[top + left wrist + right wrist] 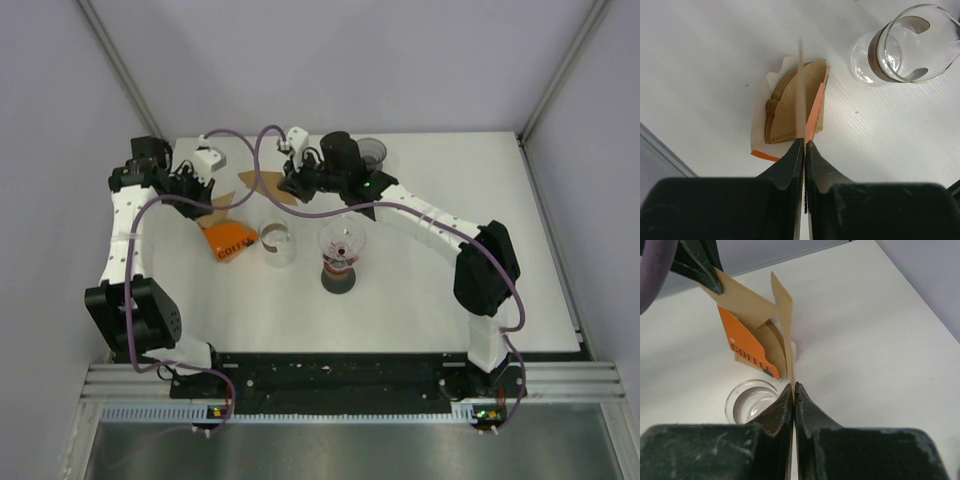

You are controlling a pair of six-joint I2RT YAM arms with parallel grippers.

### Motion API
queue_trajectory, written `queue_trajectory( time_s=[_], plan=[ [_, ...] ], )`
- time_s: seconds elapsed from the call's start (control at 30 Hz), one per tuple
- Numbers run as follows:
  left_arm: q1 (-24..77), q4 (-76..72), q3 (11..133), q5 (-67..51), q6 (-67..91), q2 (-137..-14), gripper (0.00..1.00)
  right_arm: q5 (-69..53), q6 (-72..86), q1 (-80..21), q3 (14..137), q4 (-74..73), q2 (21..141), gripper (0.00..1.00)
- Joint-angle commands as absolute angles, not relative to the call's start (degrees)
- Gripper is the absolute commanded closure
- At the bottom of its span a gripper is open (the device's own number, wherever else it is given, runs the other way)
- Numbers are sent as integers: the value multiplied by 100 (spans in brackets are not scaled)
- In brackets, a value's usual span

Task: Place the coffee filter in the dripper
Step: Place the coffee filter at the coffee filter holder.

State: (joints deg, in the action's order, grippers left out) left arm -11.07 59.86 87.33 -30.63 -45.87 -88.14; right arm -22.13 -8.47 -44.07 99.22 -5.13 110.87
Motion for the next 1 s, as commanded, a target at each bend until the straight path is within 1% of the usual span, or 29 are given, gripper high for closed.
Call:
queue_trajectory(
  time_s=[0.0, 0.23, 0.4, 0.53, 0.97],
  plan=[
    [-1134, 5994, 8806, -3146, -4685, -8604, 90, -2285, -879, -4395, 9870, -202, 10617, 100],
    [-1134, 5854, 9061, -3621, -4526, -8543, 95, -2312, -835, -4403, 9862, -193, 10626, 100],
    [-1134, 6047, 9263, -3332, -4623, -8894, 99, -2285, -853, -4403, 9756, -176, 10530, 100],
    [-1134, 6082, 9281, -3129, -4640, -9035, 100, -2303, -853, -4395, 9730, -176, 10512, 100],
    [-1134, 6381, 9088, -3155, -4799, -9430, 100, -2338, -835, -4403, 9659, -176, 10512, 100]
  ],
)
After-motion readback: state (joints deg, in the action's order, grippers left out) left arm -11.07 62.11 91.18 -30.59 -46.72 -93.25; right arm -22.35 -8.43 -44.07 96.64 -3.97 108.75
